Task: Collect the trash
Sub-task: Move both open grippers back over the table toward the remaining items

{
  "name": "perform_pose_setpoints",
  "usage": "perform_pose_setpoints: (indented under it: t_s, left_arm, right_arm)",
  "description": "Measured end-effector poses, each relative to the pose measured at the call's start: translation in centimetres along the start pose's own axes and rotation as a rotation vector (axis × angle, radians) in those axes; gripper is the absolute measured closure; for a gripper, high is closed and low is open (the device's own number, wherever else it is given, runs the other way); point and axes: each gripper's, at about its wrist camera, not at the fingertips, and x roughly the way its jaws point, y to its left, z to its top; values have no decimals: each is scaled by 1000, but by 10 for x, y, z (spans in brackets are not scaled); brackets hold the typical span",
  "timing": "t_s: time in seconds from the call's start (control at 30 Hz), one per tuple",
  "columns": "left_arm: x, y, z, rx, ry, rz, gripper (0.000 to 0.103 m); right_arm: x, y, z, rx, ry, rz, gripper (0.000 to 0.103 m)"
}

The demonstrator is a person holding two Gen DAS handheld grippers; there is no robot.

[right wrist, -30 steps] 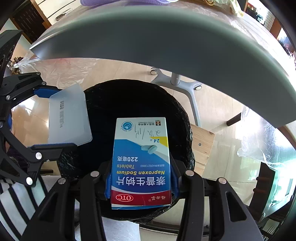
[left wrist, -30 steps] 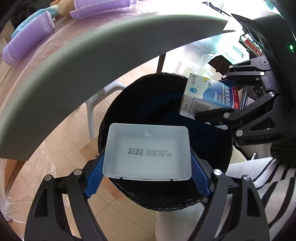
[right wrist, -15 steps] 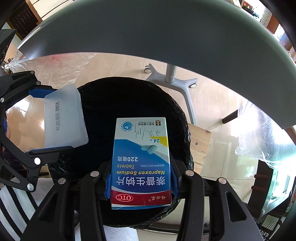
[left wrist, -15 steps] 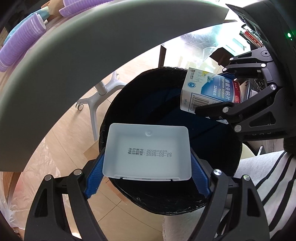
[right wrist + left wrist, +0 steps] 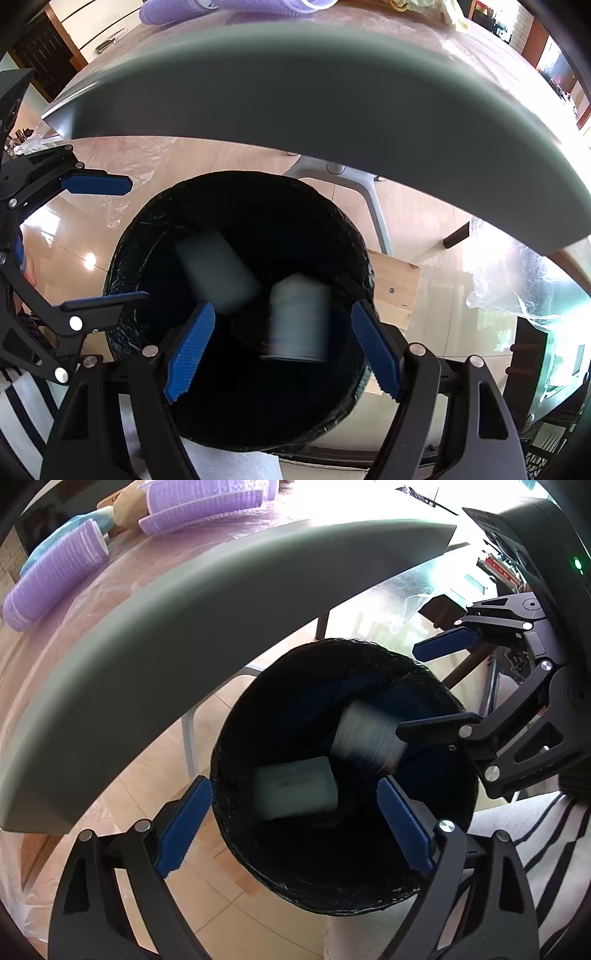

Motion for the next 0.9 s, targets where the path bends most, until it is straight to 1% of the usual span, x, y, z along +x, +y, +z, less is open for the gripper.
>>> perform_pose_setpoints:
  t_s: [0.17,0.3,0.37,0.43,0.5,0.53,0.57,0.6,0.63,0.7,0.73,0.77,0.83,0.87,0.9]
  left_arm:
    - [-6,5,-6,-23,-3,-9,11]
    - [-25,8,-10,-38,-45,-7,11]
    - [-42,10,-10,-53,-80,-9,11]
    - [-68,14,-7,-77,-141,-23,11]
    - [-89,19,-4,-95,-194,-28,10]
    - [-97,21,1,-106,-210,-67,2]
    - [-109,27,5,-120,-251,-49,1]
    - [-118,32,8,-139,-281,-1,1]
    - [-124,37,11,-157,-294,16,1]
    - [-134,51,19,-197,-309,-16,1]
    - [-138,56,24,-217,-324,-7,1]
    - [-139,64,29,-244,-340,31,1]
    - [-136,75,36,-280,-342,89,1]
    - [-132,86,40,-310,-335,130,1]
    - [-129,93,42,-331,-335,149,1]
  right_arm:
    - [-12,-7,-4,28,-11,0,27]
    - [-35,-9,-6,24,-48,-2,27]
    - [-54,-7,-7,4,-87,-15,27]
    - [-74,-6,-5,-16,-136,-29,27]
    - [-99,-7,2,-30,-216,-61,20]
    - [-108,-11,5,-30,-246,-74,19]
    - [-118,-15,13,-25,-288,-92,17]
    - [-126,-19,21,-14,-319,-109,17]
    - [-132,-24,31,-1,-339,-112,17]
    - [-139,-35,47,18,-375,-103,16]
    - [-141,-39,54,23,-388,-109,14]
    - [-141,-43,66,26,-402,-127,12]
    - [-140,-50,88,23,-425,-165,11]
    - [-137,-52,95,23,-428,-173,11]
    - [-134,-56,105,25,-430,-175,11]
